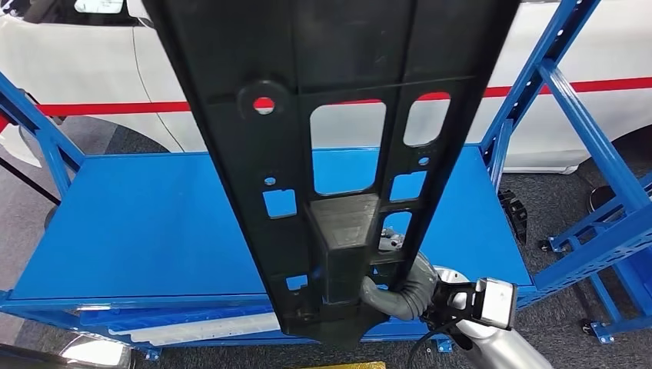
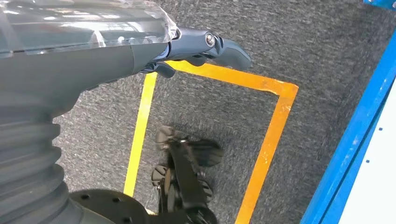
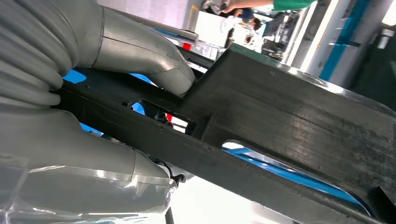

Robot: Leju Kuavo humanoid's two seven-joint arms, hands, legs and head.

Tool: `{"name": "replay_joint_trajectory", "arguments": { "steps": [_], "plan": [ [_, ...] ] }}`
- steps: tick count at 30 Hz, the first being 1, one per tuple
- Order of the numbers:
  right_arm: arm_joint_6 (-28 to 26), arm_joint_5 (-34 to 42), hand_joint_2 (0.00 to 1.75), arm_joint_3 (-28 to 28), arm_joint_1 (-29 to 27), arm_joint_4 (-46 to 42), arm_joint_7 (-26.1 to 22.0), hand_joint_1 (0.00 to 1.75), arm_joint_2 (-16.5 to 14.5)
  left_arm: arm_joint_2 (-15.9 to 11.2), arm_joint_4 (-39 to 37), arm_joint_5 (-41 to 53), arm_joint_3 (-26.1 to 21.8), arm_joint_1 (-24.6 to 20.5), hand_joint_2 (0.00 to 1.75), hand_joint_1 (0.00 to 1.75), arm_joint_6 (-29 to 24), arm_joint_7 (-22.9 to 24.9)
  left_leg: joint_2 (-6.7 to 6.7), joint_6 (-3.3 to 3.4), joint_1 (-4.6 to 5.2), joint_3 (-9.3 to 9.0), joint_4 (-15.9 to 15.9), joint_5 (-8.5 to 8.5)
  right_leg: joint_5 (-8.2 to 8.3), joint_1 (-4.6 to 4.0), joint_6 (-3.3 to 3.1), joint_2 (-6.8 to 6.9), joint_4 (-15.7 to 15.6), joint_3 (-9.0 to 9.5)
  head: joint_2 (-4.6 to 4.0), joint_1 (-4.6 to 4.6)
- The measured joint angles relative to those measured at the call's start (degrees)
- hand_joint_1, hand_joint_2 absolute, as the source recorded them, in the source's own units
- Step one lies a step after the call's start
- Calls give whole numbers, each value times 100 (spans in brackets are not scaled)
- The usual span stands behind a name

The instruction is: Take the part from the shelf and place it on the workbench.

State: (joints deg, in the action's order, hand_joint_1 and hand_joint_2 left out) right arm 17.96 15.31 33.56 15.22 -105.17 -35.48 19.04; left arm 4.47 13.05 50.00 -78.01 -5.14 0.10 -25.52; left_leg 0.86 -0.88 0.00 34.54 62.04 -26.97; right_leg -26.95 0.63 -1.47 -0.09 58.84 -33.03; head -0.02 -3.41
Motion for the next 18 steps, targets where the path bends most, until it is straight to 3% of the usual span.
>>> {"name": "replay_joint_trajectory", "arguments": {
  "steps": [2, 5, 6, 8, 10, 11, 12, 13, 15, 16, 18],
  "plan": [
    [55, 149, 175, 14, 64, -161, 33, 175, 2, -14, 1, 26, 0, -12, 175, 0, -24, 111, 37, 61, 26, -155, -362, 110, 20, -2, 48, -29, 7, -25, 0, 0],
    [34, 253, 175, 35, 121, -358, 118, 175, 2, -28, 1, 38, 0, -25, 175, 0, -32, 163, 15, 155, 15, -154, -440, 188, 8, 1, 144, -39, 9, -46, 0, 1],
    [3, 273, 175, 39, 135, -400, 128, 175, 2, -30, 0, 44, 0, -29, 175, 0, -32, 173, 1, 200, 1, -149, -481, 230, -100, 2, 171, -30, 95, -72, 0, 1],
    [-129, 301, 175, 43, 153, -465, 135, 175, -2, -30, 0, 79, 1, -35, 175, 0, -30, 197, -33, 260, -7, -106, -525, 301, -523, 16, 204, -10, 601, -240, 0, 1],
    [-332, 286, 175, 51, 141, -527, 123, 175, -16, -30, 0, 143, 8, -35, 175, 0, -5, 224, -57, 275, -1, -16, -509, 353, -926, 28, 233, -7, 1308, -455, 0, 1],
    [-460, 258, 175, 59, 122, -567, 96, 175, -23, -31, 0, 183, 23, -34, 175, 0, 22, 237, -65, 271, 0, 36, -493, 381, -978, 35, 247, -5, 1488, -472, 0, 1],
    [-596, 221, 175, 68, 100, -617, 53, 175, -26, -31, 0, 227, 50, -35, 175, 0, 56, 252, -70, 262, -1, 90, -473, 410, -912, 44, 258, -1, 1448, -383, 0, 1],
    [-728, 179, 175, 80, 80, -674, -7, 175, -26, -31, 0, 270, 80, -35, 175, 0, 90, 268, -72, 246, -4, 146, -444, 435, -758, 54, 265, 7, 1188, -184, 0, 1],
    [-913, 111, 175, 106, 55, -783, -115, 175, -28, -32, -1, 331, 137, -37, 175, 0, 133, 303, -74, 203, -2, 254, -366, 478, -515, 60, 257, 49, 408, 317, 0, 0],
    [-956, 91, 175, 119, 40, -828, -151, 175, -29, -34, -1, 345, 157, -38, 175, 0, 142, 316, -74, 173, 3, 289, -334, 501, -460, 47, 235, 65, 140, 474, 0, 1],
    [-995, 72, 175, 137, 9, -893, -185, 175, -33, -42, -1, 352, 204, -38, 175, 0, 147, 328, -76, 101, 10, 323, -312, 565, -452, 9, 175, 69, -20, 527, 0, 1]
  ]
}}
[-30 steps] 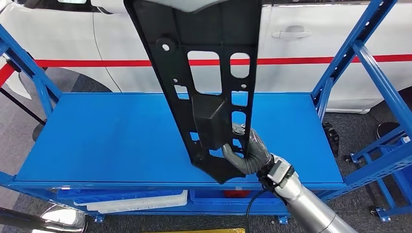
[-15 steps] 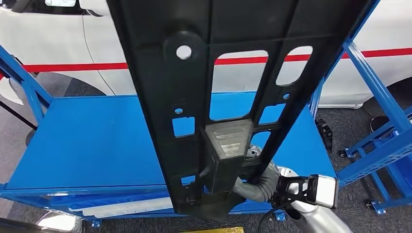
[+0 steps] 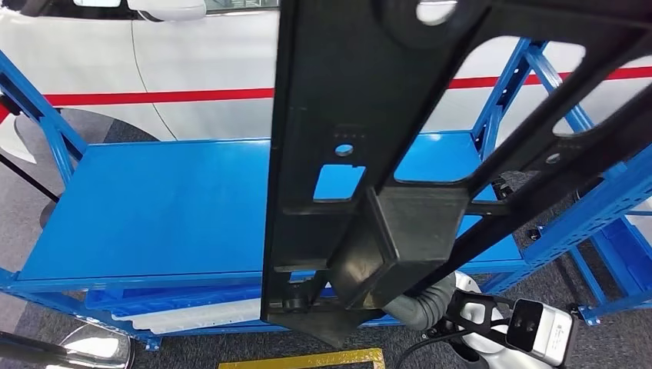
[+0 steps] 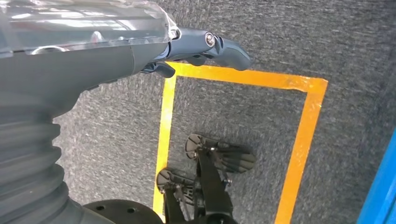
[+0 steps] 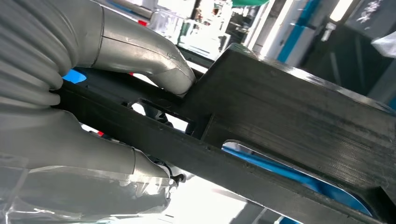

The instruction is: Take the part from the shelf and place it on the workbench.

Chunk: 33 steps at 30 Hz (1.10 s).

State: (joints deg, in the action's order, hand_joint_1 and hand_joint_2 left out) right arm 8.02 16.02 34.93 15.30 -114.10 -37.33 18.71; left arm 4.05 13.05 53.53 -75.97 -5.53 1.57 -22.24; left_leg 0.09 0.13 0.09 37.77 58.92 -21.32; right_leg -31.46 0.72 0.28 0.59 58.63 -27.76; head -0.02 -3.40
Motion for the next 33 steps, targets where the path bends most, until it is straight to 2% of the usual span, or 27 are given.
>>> {"name": "replay_joint_trajectory", "arguments": {
  "steps": [2, 3, 4, 6, 7, 8, 9, 10, 11, 13, 14, 15, 17, 18, 19, 20, 22, 23, 24, 25, 26, 27, 29, 30, 31, 32, 33],
  "plan": [
    [-19, -8, 175, 7, -24, -30, -10, 175, 7, -9, 1, 3, 31, 7, 175, 0, 4, 5, 3, -78, -6, 27, -3, 41, 86, 11, -80, -9, -10, -78, 0, 0],
    [-22, -11, 175, 11, -31, -39, -11, 175, 12, -13, 1, 4, 38, 10, 175, 0, 7, 7, 5, -116, -13, 70, 61, -61, 149, 23, -129, -7, -20, -133, 0, 1],
    [-24, -14, 175, 14, -36, -49, -12, 175, 17, -18, 1, 4, 40, 13, 175, 0, 8, 9, 7, -156, -21, 135, 229, -271, 220, 37, -170, 0, -32, -202, 0, 1],
    [-25, -19, 175, 20, -46, -66, -13, 175, 20, -25, 0, 4, 44, 6, 175, 0, 9, 10, 8, -225, -39, 300, 871, -865, 347, 37, -213, 3, -29, -360, 0, 0],
    [-26, -21, 175, 22, -54, -68, -13, 175, 20, -28, 0, 4, 45, 1, 175, 0, 9, 10, 7, -250, -43, 356, 1235, -1072, 405, 32, -213, 4, -22, -439, 0, -1],
    [-26, -22, 175, 25, -62, -68, -13, 175, 20, -30, 0, 4, 46, -4, 175, 0, 10, 10, 7, -262, -43, 357, 1499, -1140, 462, 26, -211, 4, -13, -520, 0, -1],
    [-26, -24, 175, 28, -69, -68, -13, 175, 20, -30, 0, 4, 47, -6, 175, 0, 10, 10, 8, -263, -43, 281, 1598, -1084, 518, 20, -206, 4, -3, -602, 0, -1],
    [-26, -24, 175, 30, -74, -69, -13, 175, 20, -31, 0, 4, 48, -7, 175, 0, 11, 10, 9, -248, -43, 108, 1491, -946, 571, 14, -200, 2, 5, -677, 0, -1],
    [-26, -25, 175, 32, -76, -74, -13, 175, 20, -32, 0, 4, 48, -11, 175, 0, 11, 10, 16, -218, -39, -164, 1187, -804, 625, 6, -192, -3, 10, -743, 0, -1],
    [-26, -26, 175, 33, -76, -97, -13, 175, 20, -46, 1, 4, 48, -29, 175, 0, 11, 10, 47, -124, -16, -804, 299, -777, 722, -11, -157, -11, 13, -826, 0, -1],
    [-29, -31, 175, 34, -74, -108, -16, 175, 21, -53, 2, 4, 48, -39, 175, 0, 12, 9, 60, -77, 5, -1016, -32, -816, 775, -10, -130, -12, 2, -841, 0, 0],
    [-41, -42, 175, 35, -73, -116, -24, 175, 21, -58, 2, 5, 48, -45, 175, 0, 13, 8, 68, -37, 24, -1123, -230, -860, 826, -5, -97, -10, -14, -849, 0, 0],
    [-106, -83, 175, 38, -79, -120, -64, 175, 22, -58, 2, 21, 49, -44, 175, 0, 20, 9, 48, 32, 28, -1100, -311, -772, 912, 8, -32, -15, -39, -868, 0, 0],
    [-155, -113, 175, 39, -92, -124, -99, 175, 22, -58, 1, 35, 52, -43, 175, 0, 31, 14, 30, 77, 15, -1070, -346, -706, 850, 4, -4, -23, 2, -904, 0, 0],
    [-198, -141, 175, 40, -110, -126, -139, 175, 22, -58, 1, 54, 59, -43, 175, 0, 46, 23, 9, 123, 2, -1019, -375, -627, 681, 0, 14, -34, 131, -964, 0, 0],
    [-222, -165, 175, 42, -137, -128, -177, 175, 20, -58, 0, 73, 71, -43, 175, 0, 62, 38, -11, 159, -13, -953, -394, -549, 418, -1, 26, -42, 367, -1045, 0, 1],
    [-174, -187, 175, 43, -215, -131, -228, 175, 8, -66, 0, 95, 98, -44, 175, 0, 80, 92, -28, 188, 1, -773, -373, -422, -123, 7, 42, -49, 1066, -1212, 0, 0],
    [-105, -193, 175, 44, -264, -131, -237, 175, 2, -71, 0, 99, 108, -41, 175, 0, 79, 127, -36, 183, 4, -674, -352, -363, -222, 12, 53, -48, 1375, -1247, 0, 0],
    [-16, -207, 175, 40, -311, -131, -240, 175, -2, -75, 0, 97, 115, -38, 175, 0, 71, 167, -46, 175, 4, -571, -322, -307, -182, 17, 66, -47, 1551, -1219, 0, -1],
    [82, -227, 175, 30, -355, -131, -242, 175, -2, -79, 0, 92, 121, -35, 175, 0, 58, 208, -54, 161, -1, -465, -283, -258, -35, 24, 77, -46, 1547, -1110, 0, -1],
    [179, -251, 175, 12, -392, -131, -242, 175, -2, -80, 0, 85, 125, -34, 175, 0, 38, 252, -59, 143, -6, -359, -232, -217, 134, 35, 85, -42, 1348, -904, 0, -1],
    [279, -271, 175, -14, -417, -132, -243, 175, -2, -85, 1, 76, 127, -31, 175, 0, 6, 304, -61, 120, -8, -260, -169, -185, 201, 46, 88, -33, 994, -617, 0, -1],
    [458, -273, 175, -77, -444, -139, -246, 175, -2, -102, 2, 54, 126, -25, 175, 0, -94, 453, -63, 63, 3, -113, -43, -128, 102, 36, 60, -28, 262, -113, 0, -1],
    [542, -243, 175, -110, -442, -140, -250, 175, -2, -115, 2, 37, 125, -15, 175, 0, -156, 548, -64, 30, 11, -71, -10, -91, 21, 18, 31, -31, 60, 0, 0, -1],
    [624, -192, 175, -145, -438, -136, -253, 175, -1, -124, 2, 19, 122, -1, 175, 0, -211, 644, -67, -5, 14, -48, 1, -46, 11, -3, -7, -38, -10, 7, 0, -1],
    [705, -128, 175, -181, -426, -120, -257, 175, 2, -137, 2, 1, 116, 17, 175, 0, -253, 726, -69, -41, 7, -25, -5, -2, 59, 4, -52, -33, -9, -44, 0, 0],
    [788, -66, 175, -216, -402, -95, -258, 175, 5, -147, 2, -14, 107, 36, 175, 0, -280, 787, -64, -76, -4, 12, 17, -36, 120, 11, -98, -27, -13, -97, 0, -1]
  ]
}}
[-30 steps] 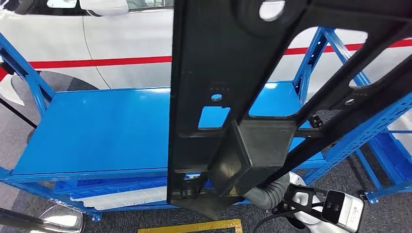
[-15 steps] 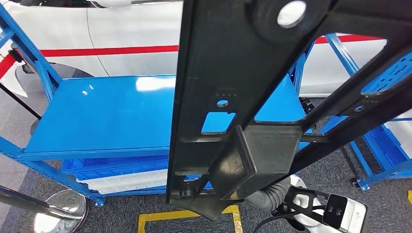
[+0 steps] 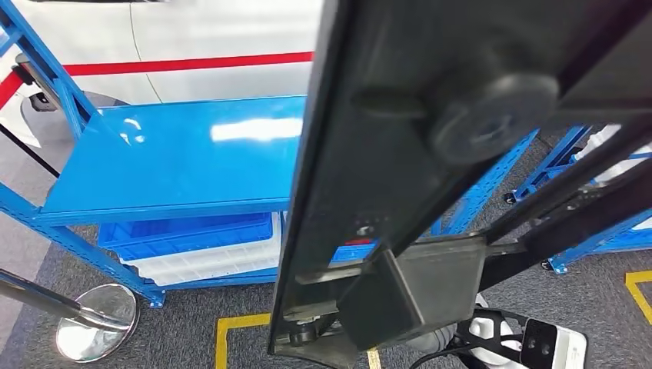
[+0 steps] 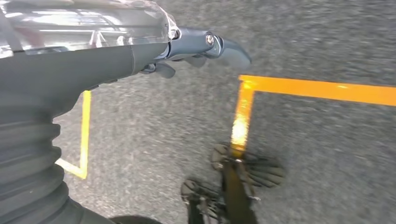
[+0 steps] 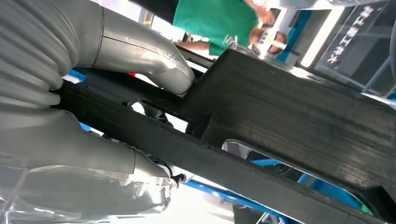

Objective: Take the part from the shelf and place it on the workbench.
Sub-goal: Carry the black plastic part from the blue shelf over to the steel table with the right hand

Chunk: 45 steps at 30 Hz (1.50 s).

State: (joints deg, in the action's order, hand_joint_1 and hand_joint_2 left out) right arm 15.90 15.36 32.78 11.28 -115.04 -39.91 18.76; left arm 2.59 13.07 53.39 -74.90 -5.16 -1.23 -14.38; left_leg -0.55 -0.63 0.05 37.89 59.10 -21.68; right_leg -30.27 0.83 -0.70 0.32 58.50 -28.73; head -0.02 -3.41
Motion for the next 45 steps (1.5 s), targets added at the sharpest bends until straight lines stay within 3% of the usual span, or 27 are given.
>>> {"name": "replay_joint_trajectory", "arguments": {
  "steps": [2, 4, 5, 7, 8, 9, 11, 13, 15, 16, 19, 20, 21, 22, 24, 26, 27, 30, 32, 34, 35, 36, 38, 39, 41, 43, 45],
  "plan": [
    [148, 99, 175, -62, 63, 64, 0, 175, 5, -12, 0, -10, -21, 28, 175, 0, -35, 72, 12, -72, -26, 130, 308, -394, 147, 27, -81, 18, -21, -144, 0, 0],
    [259, 180, 175, -97, 136, 137, 0, 175, 6, -11, 0, -25, -46, 36, 175, 0, -58, 103, 19, -136, -40, 280, 987, -982, 286, 21, -109, 25, -12, -318, 0, 0],
    [299, 223, 175, -105, 174, 182, 0, 175, 6, -8, 0, -35, -58, 35, 175, 0, -63, 108, 19, -157, -46, 315, 1323, -1128, 354, 18, -108, 28, -5, -410, 0, 0],
    [339, 340, 175, -106, 272, 285, 1, 175, 6, 3, 0, -46, -75, 36, 175, 0, -60, 99, 20, -164, -55, 187, 1581, -1002, 490, 12, -97, 30, 12, -598, 0, 0],
    [337, 418, 175, -105, 336, 330, 2, 175, 6, 9, 0, -47, -78, 36, 175, 0, -56, 84, 22, -148, -59, -9, 1423, -831, 558, 8, -86, 26, 18, -688, 0, 0],
    [327, 504, 175, -101, 410, 367, 2, 175, 6, 13, 1, -49, -80, 33, 175, 0, -52, 65, 33, -119, -59, -294, 1092, -708, 624, 5, -71, 20, 22, -762, 0, -1],
    [276, 666, 175, -89, 565, 415, 3, 175, 6, 16, 2, -50, -81, 17, 175, 0, -38, 30, 61, -46, -34, -939, 189, -758, 744, -9, -21, 11, 19, -855, 0, -1],
    [205, 750, 175, -64, 686, 438, 19, 175, 6, 21, 2, -53, -82, 9, 175, 0, -23, 16, 81, 18, 3, -1219, -303, -863, 868, -6, 46, 18, -22, -880, 0, 0],
    [153, 766, 175, -19, 745, 447, 58, 175, 6, 33, 2, -59, -84, 18, 175, 0, -13, 15, 66, 95, -5, -1144, -367, -749, 924, -3, 116, 14, -55, -917, 0, 0],
    [140, 765, 175, 8, 761, 447, 78, 175, 6, 40, 2, -63, -86, 22, 175, 0, -8, 17, 52, 144, -15, -1099, -391, -684, 812, -5, 140, 6, 16, -964, 0, 1],
    [121, 761, 175, 59, 790, 445, 109, 175, -10, 61, 2, -80, -89, 24, 175, 0, 8, 21, 20, 250, -12, -868, -375, -490, -11, -2, 164, -8, 905, -1215, 0, 1],
    [118, 761, 175, 65, 795, 445, 111, 175, -19, 66, 2, -84, -89, 24, 175, 0, 12, 21, 16, 258, -1, -773, -349, -437, -192, -2, 168, -8, 1278, -1280, 0, 1],
    [117, 761, 175, 70, 797, 446, 111, 175, -27, 70, 2, -85, -90, 24, 175, 0, 15, 21, 14, 259, 8, -680, -317, -389, -226, -3, 169, -8, 1532, -1288, 0, 1],
    [117, 761, 175, 74, 800, 447, 112, 175, -28, 74, 2, -86, -90, 25, 175, 0, 17, 21, 12, 255, 15, -583, -276, -348, -127, -4, 164, -8, 1605, -1209, 0, 1],
    [117, 761, 175, 83, 814, 447, 114, 175, -29, 86, 2, -88, -90, 25, 175, 0, 18, 21, 11, 239, 25, -406, -178, -286, 181, -14, 123, -7, 1165, -779, 0, 0],
    [117, 761, 175, 90, 847, 443, 116, 175, -29, 108, 2, -89, -90, 24, 175, 0, 19, 21, 8, 201, 35, -278, -95, -236, 180, -49, 60, -1, 393, -250, 0, 1],
    [117, 761, 175, 91, 864, 439, 116, 175, -29, 116, 2, -90, -91, 23, 175, 0, 20, 21, 6, 176, 33, -243, -73, -204, 113, -70, 40, -1, 131, -97, 0, 1],
    [114, 749, 175, 95, 895, 436, 116, 175, -27, 123, 3, -95, -96, 28, 175, 0, 24, 14, 12, 85, 22, -199, -92, -112, 138, -81, -3, 12, -102, -44, 0, 1],
    [108, 732, 175, 97, 916, 440, 114, 175, -21, 127, 4, -94, -98, 39, 175, 0, 30, 7, 29, 14, 20, -108, 103, -376, 266, -35, -64, 37, -172, -116, 0, 1],
    [119, 733, 175, 97, 929, 448, 107, 175, -11, 132, 4, -97, -99, 44, 175, 0, 33, 0, 36, -63, -19, 70, 723, -917, 385, -12, -100, 48, -187, -240, 0, 0],
    [137, 740, 175, 97, 929, 454, 104, 175, -9, 133, 4, -104, -102, 43, 175, 0, 29, -3, 36, -98, -46, 146, 1091, -1116, 436, -9, -99, 52, -176, -311, 0, 0],
    [167, 749, 175, 97, 928, 462, 105, 175, -7, 133, 4, -113, -105, 42, 175, 0, 23, -6, 35, -129, -71, 176, 1365, -1190, 485, -2, -88, 56, -161, -386, 0, 0],
    [239, 768, 175, 97, 933, 483, 123, 175, -7, 134, 4, -128, -115, 40, 175, 0, 9, -16, 35, -183, -120, -11, 1383, -980, 572, 23, -50, 58, -112, -541, 0, 0],
    [280, 777, 175, 97, 953, 495, 137, 175, -7, 134, 4, -131, -119, 38, 175, 0, 5, -25, 35, -207, -145, -250, 1093, -801, 611, 41, -21, 57, -80, -615, 0, 0],
    [347, 808, 175, 97, 1045, 527, 162, 175, -5, 135, 5, -127, -120, 24, 175, 0, 4, -48, 66, -218, -156, -788, 280, -692, 681, 59, 54, 49, -13, -736, 0, 0],
    [394, 856, 175, 96, 1177, 571, 174, 175, -3, 134, 8, -111, -119, 8, 175, 0, 10, -62, 101, -149, -124, -1041, -186, -778, 779, 61, 138, 45, -1, -800, 0, 0],
    [421, 906, 175, 95, 1277, 622, 173, 175, -3, 131, 9, -84, -119, 9, 175, 0, 12, -54, 96, -30, -108, -999, -250, -732, 866, 73, 223, 46, -32, -834, 0, 0]
  ]
}}
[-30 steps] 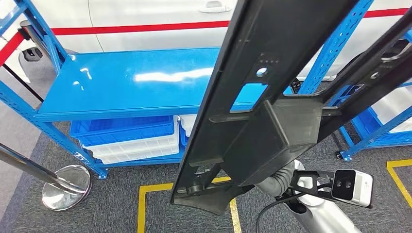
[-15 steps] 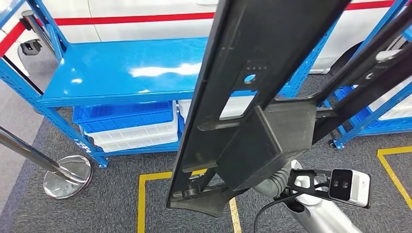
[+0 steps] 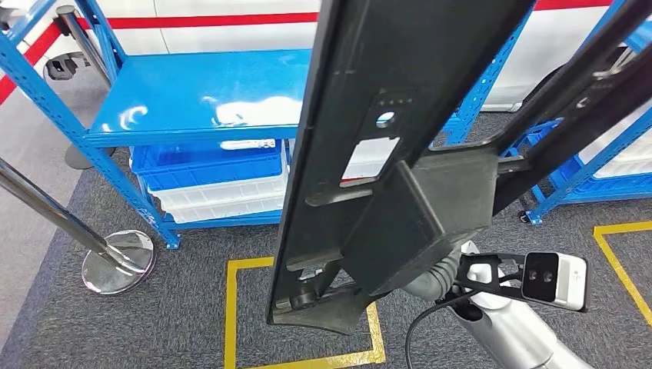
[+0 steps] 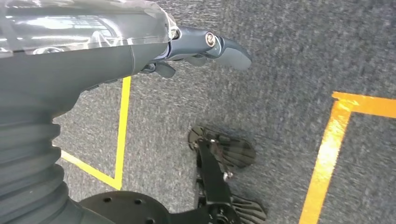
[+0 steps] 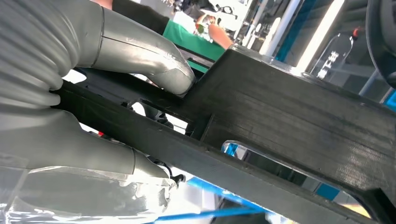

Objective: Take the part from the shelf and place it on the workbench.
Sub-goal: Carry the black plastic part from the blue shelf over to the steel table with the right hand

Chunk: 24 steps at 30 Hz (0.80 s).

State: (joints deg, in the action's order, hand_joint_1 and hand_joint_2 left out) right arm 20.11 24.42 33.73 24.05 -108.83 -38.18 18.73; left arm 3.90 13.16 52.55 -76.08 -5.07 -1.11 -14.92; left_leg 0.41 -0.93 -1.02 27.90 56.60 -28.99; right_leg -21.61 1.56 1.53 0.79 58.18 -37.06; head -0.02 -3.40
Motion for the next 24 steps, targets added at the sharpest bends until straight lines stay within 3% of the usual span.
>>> {"name": "replay_joint_trajectory", "arguments": {
  "steps": [1, 3, 5, 6, 7, 8, 10, 12, 13, 15, 17, 19, 21, 22, 23, 24],
  "plan": [
    [6, 23, 175, 0, 34, 27, -4, 175, 0, -1, 0, 11, 0, 3, 175, 0, -3, 13, -10, 61, 0, 47, -13, 52, -48, 7, 29, -4, 29, -34, 0, 0],
    [9, 54, 175, 1, 86, 74, -11, 175, -13, -1, 0, 22, 0, 1, 175, 0, -11, 45, -34, 170, -5, 169, -41, 176, -470, 19, 45, -15, 394, -177, 0, 1],
    [10, 64, 175, 3, 112, 109, -13, 175, -34, -1, 0, 23, 0, -5, 175, 0, -25, 64, -44, 224, 28, 311, -34, 294, -996, 11, 37, -28, 1114, -368, 0, 1],
    [11, 66, 175, 4, 114, 127, -13, 175, -41, -1, 0, 23, 0, -6, 175, 0, -32, 69, -46, 231, 46, 383, -26, 347, -1090, 6, 35, -34, 1439, -428, 0, 1],
    [11, 67, 175, 5, 115, 145, -13, 175, -42, -1, 0, 23, 0, -5, 175, 0, -40, 75, -47, 235, 65, 458, -14, 396, -1046, 1, 26, -38, 1632, -424, 0, 0],
    [11, 69, 175, 7, 118, 162, -13, 175, -42, -1, 0, 23, 0, -4, 175, 0, -44, 80, -46, 232, 82, 530, 5, 440, -902, -7, 7, -40, 1631, -330, 0, 0],
    [11, 70, 175, 9, 135, 184, -13, 175, -42, 3, -1, 23, 0, -3, 175, 0, -51, 86, -45, 214, 106, 648, 51, 504, -645, -46, -74, -38, 1038, 152, 0, -1],
    [24, 81, 175, 11, 167, 190, -24, 175, -42, 14, -1, 9, -1, -4, 175, 0, -70, 92, -46, 173, 126, 717, 95, 554, -694, -96, -147, -27, 269, 659, 0, 0],
    [42, 95, 175, 13, 183, 195, -44, 175, -42, 20, -1, -7, -2, -5, 175, 0, -87, 98, -50, 144, 127, 737, 105, 581, -763, -119, -170, -22, 54, 780, 0, 0],
    [120, 128, 175, 15, 194, 220, -104, 175, -42, 21, 0, -44, -12, -2, 175, 0, -137, 114, -58, 78, 126, 759, 104, 635, -761, -115, -209, -18, -65, 803, 0, 1],
    [262, 148, 175, 10, 187, 254, -145, 175, -33, 28, -1, -78, -44, 6, 175, 0, -186, 130, -54, 18, 115, 829, 244, 499, -678, -81, -283, -4, -112, 771, 0, 0],
    [480, 137, 175, -29, 142, 287, -154, 175, -21, 43, -2, -105, -85, 17, 175, 0, -214, 148, -45, -45, 85, 1036, 799, 67, -602, -71, -334, 12, -131, 711, 0, -1],
    [764, 98, 175, -132, 28, 327, -156, 175, -17, 53, -2, -128, -107, 28, 175, 0, -232, 163, -46, -103, 51, 1261, 1517, -301, -549, -78, -340, 15, -120, 632, 0, -1],
    [921, 74, 175, -218, -52, 350, -157, 175, -17, 56, -2, -138, -113, 35, 175, 0, -240, 167, -46, -122, 39, 1275, 1681, -331, -528, -79, -332, 15, -111, 598, 0, -1],
    [1076, 50, 175, -330, -145, 372, -157, 175, -17, 58, -2, -147, -118, 46, 175, 0, -251, 169, -47, -132, 28, 1175, 1619, -253, -513, -78, -322, 15, -99, 571, 0, -1],
    [1216, 28, 175, -453, -238, 390, -157, 175, -17, 60, -1, -154, -126, 58, 175, 0, -259, 169, -47, -131, 19, 973, 1345, -104, -502, -76, -312, 14, -87, 553, 0, -1]
  ]
}}
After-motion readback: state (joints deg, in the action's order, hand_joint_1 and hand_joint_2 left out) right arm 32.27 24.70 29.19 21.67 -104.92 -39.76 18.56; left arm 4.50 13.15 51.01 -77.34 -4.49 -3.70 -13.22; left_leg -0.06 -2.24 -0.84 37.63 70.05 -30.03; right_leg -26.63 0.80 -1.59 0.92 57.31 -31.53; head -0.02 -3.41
